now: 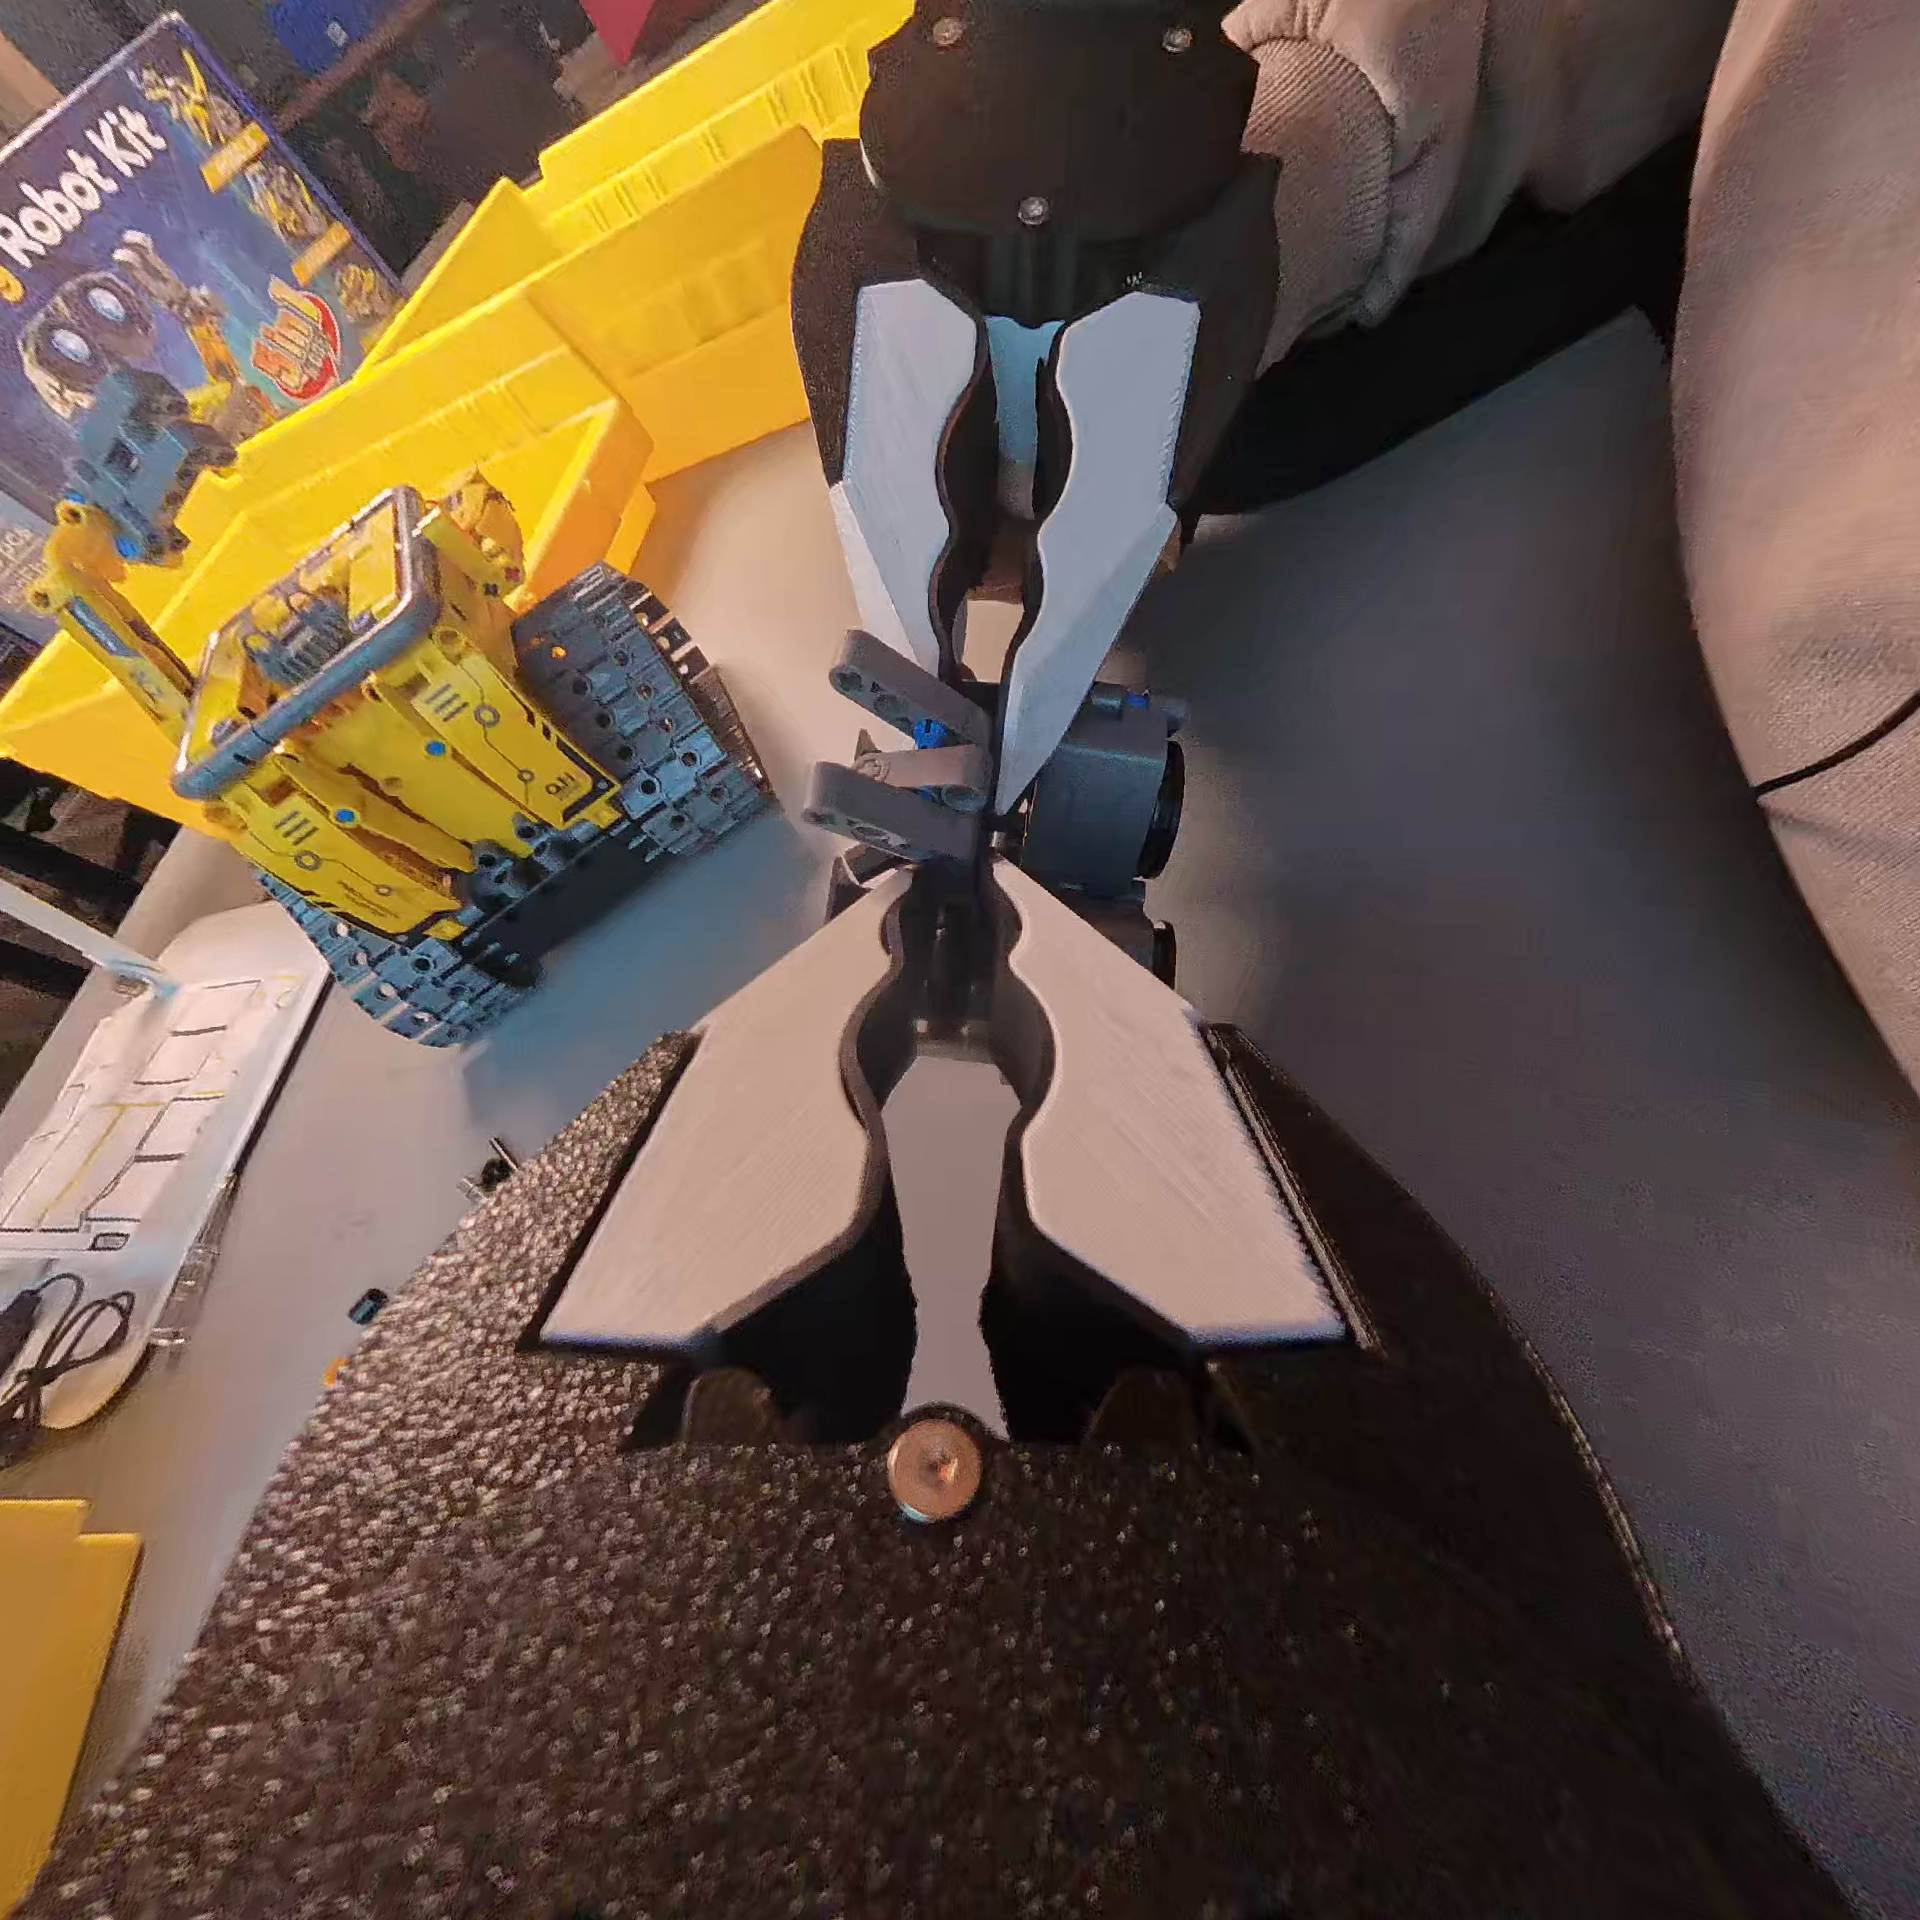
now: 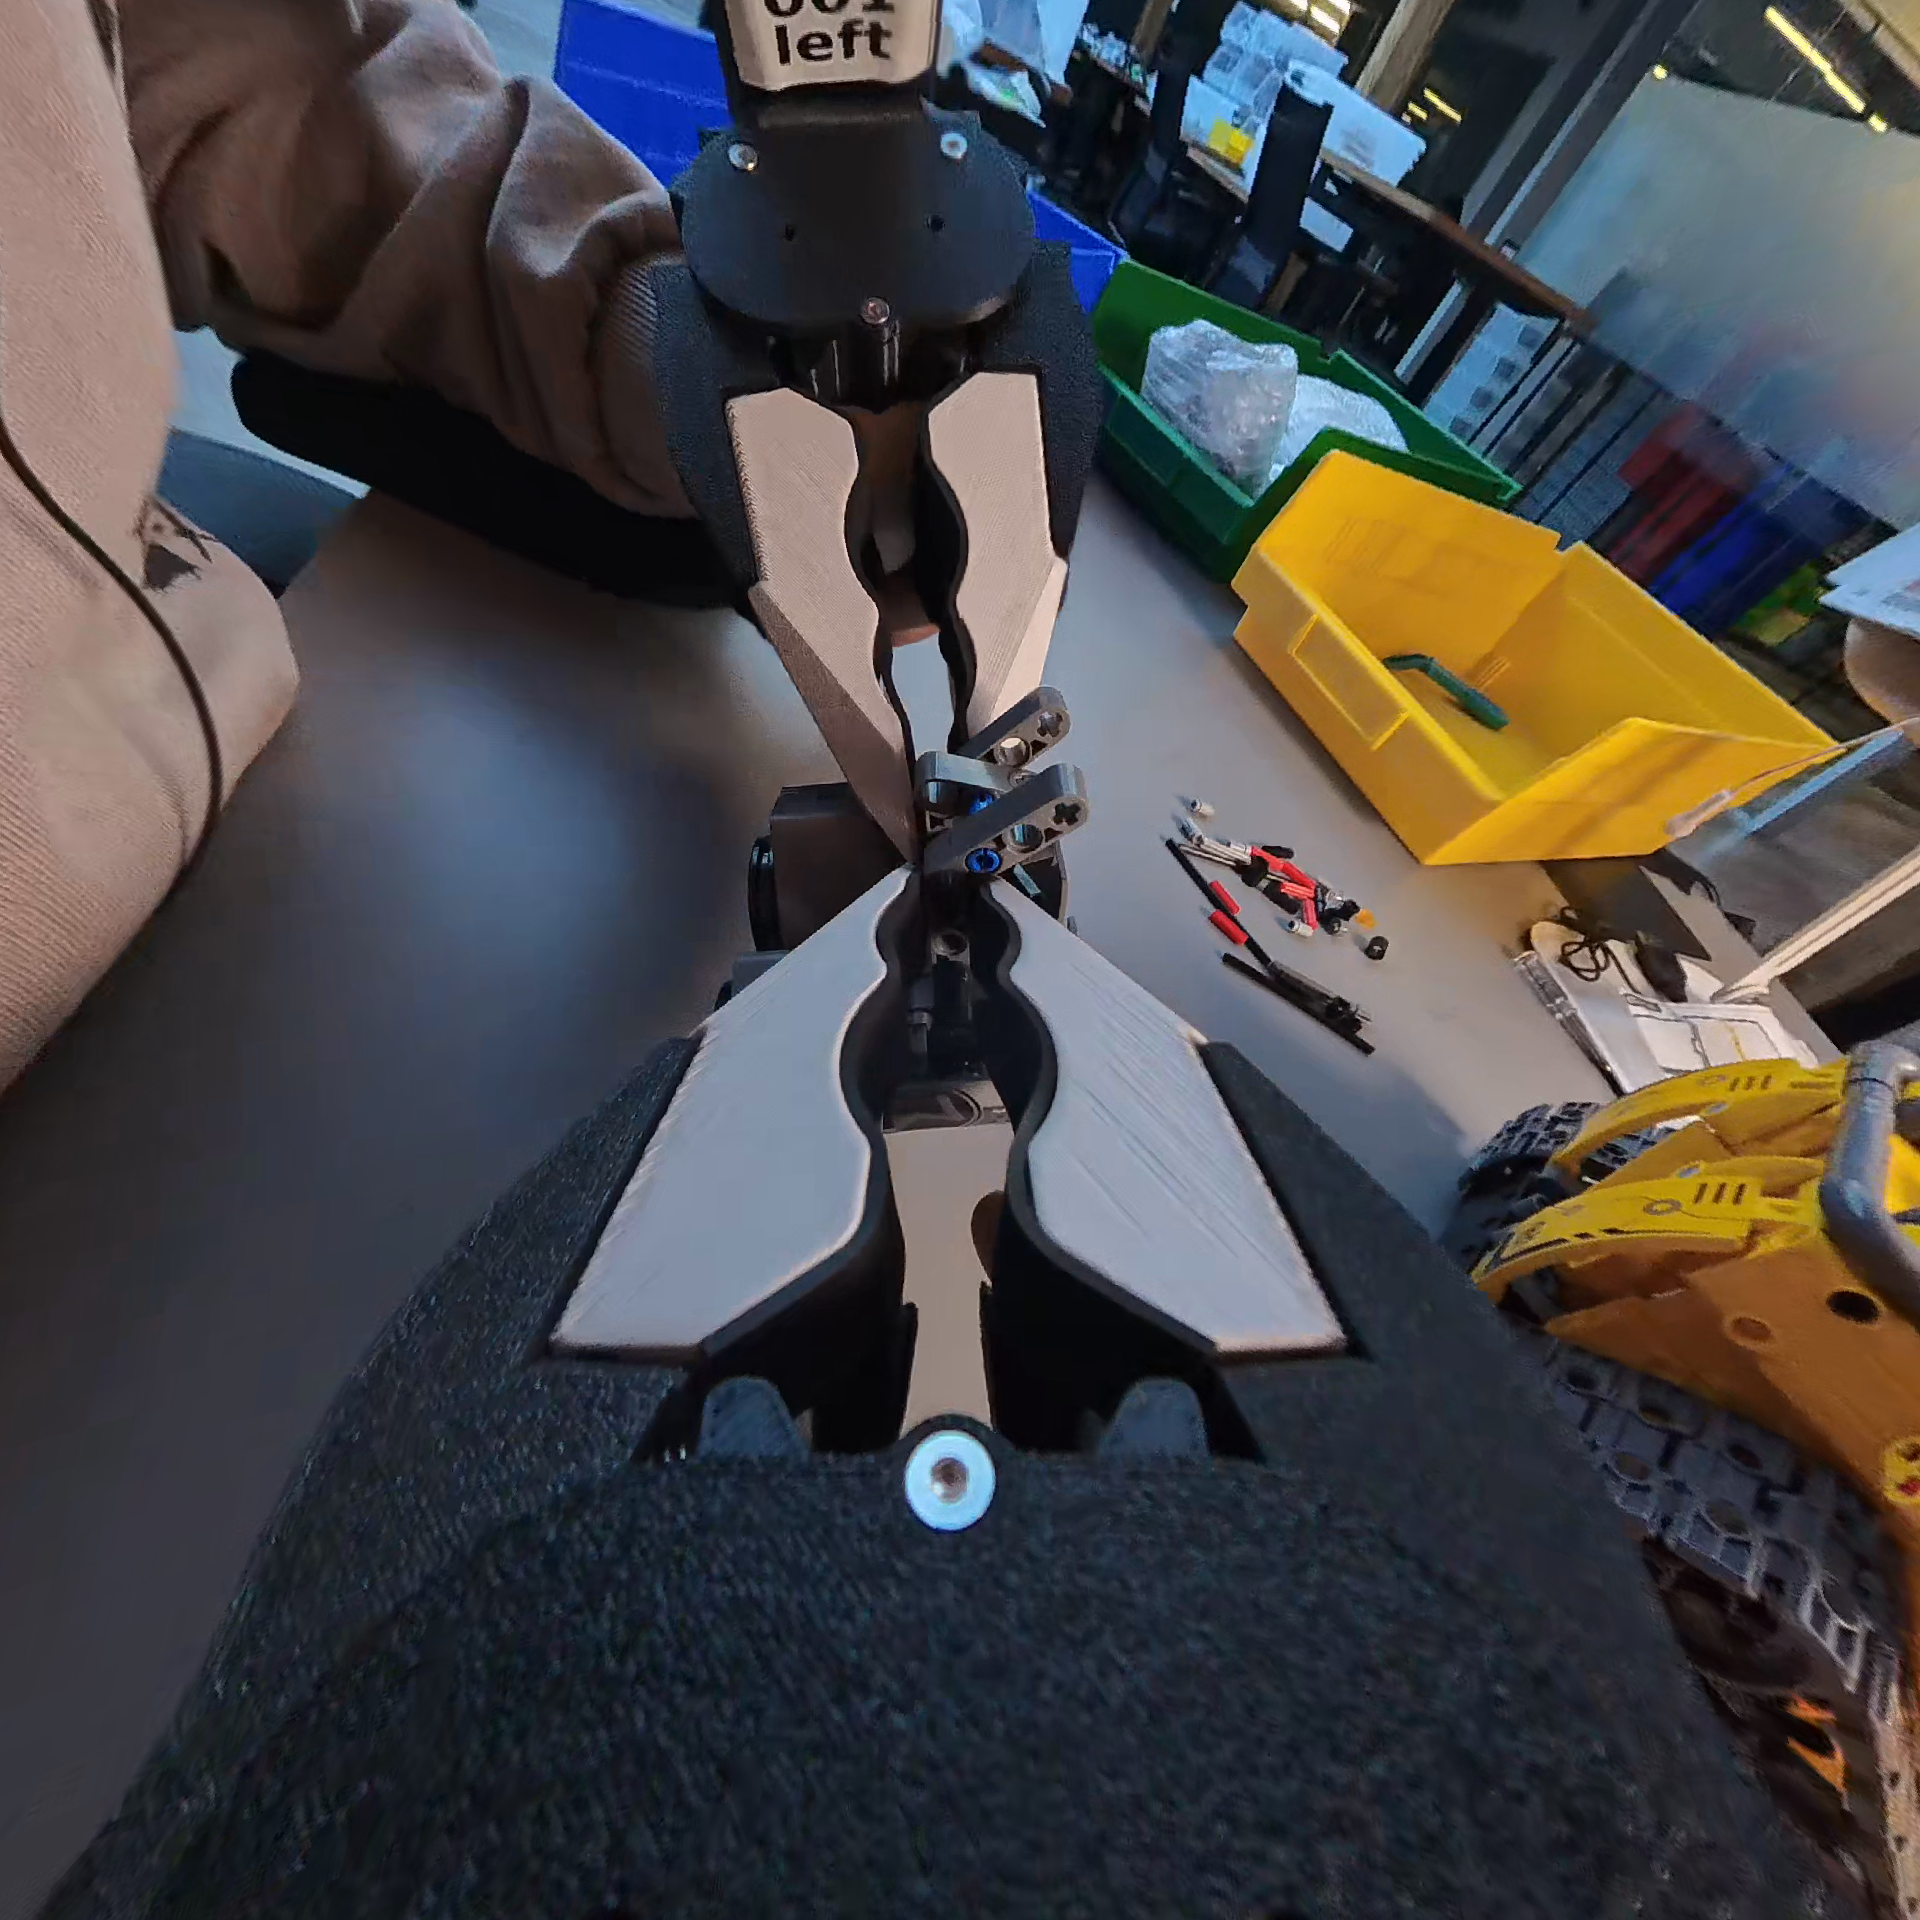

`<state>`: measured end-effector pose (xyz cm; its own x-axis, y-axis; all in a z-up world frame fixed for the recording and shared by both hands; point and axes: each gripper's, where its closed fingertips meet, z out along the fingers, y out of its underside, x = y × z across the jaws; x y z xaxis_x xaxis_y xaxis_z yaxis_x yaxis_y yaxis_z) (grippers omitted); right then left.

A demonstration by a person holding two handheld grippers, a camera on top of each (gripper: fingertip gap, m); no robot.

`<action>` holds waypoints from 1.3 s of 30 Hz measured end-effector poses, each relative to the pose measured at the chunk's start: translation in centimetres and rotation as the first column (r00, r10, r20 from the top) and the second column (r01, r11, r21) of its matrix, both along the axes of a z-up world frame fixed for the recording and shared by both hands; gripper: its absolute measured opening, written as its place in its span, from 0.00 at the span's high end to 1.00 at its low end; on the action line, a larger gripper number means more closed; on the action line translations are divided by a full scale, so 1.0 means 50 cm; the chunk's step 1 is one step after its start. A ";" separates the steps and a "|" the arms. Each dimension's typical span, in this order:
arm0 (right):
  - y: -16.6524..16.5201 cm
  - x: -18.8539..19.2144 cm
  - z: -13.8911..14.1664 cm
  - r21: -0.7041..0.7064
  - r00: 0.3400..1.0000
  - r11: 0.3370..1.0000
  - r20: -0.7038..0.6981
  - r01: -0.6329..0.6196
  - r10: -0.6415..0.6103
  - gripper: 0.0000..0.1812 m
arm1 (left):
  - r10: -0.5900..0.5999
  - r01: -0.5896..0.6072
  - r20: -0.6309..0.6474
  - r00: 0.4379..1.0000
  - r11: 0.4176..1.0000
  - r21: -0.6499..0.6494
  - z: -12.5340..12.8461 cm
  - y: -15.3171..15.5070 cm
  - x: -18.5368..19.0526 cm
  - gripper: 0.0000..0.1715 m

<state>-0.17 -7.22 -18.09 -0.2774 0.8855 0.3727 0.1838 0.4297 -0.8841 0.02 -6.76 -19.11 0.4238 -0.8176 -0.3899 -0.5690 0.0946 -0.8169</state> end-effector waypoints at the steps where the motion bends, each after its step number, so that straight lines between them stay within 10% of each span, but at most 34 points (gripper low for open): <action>1: -0.002 0.001 0.007 -0.009 1.000 1.000 -0.010 -0.004 0.004 0.97 | -0.005 0.005 0.016 1.000 1.000 -0.002 0.008 -0.003 0.000 0.96; 16: 0.004 0.014 0.004 -0.325 0.995 0.944 0.044 -0.067 0.085 0.97 | -0.027 0.095 0.241 0.970 0.957 -0.275 0.012 -0.016 -0.001 0.98; 19: 0.105 0.072 0.031 -0.458 0.999 0.888 -0.009 0.042 -0.052 0.97 | 0.160 -0.034 0.345 0.925 0.938 -0.344 0.023 0.019 -0.122 1.00; 22: 0.020 0.022 -0.010 -0.315 0.994 0.947 0.077 -0.053 0.081 0.96 | 0.026 0.044 0.214 0.977 0.947 -0.317 -0.018 0.001 -0.034 1.00; 39: 0.048 0.000 0.007 -0.535 0.996 0.845 0.079 0.009 0.040 0.96 | 0.094 0.129 0.439 0.894 0.882 -0.454 0.024 0.007 -0.001 0.93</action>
<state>-0.19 -4.81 -17.75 -0.3016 0.9358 -0.1827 0.2647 -0.1019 -0.9589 -0.04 -6.42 -17.90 0.4404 -0.8610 0.2543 -0.1452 -0.3479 -0.9262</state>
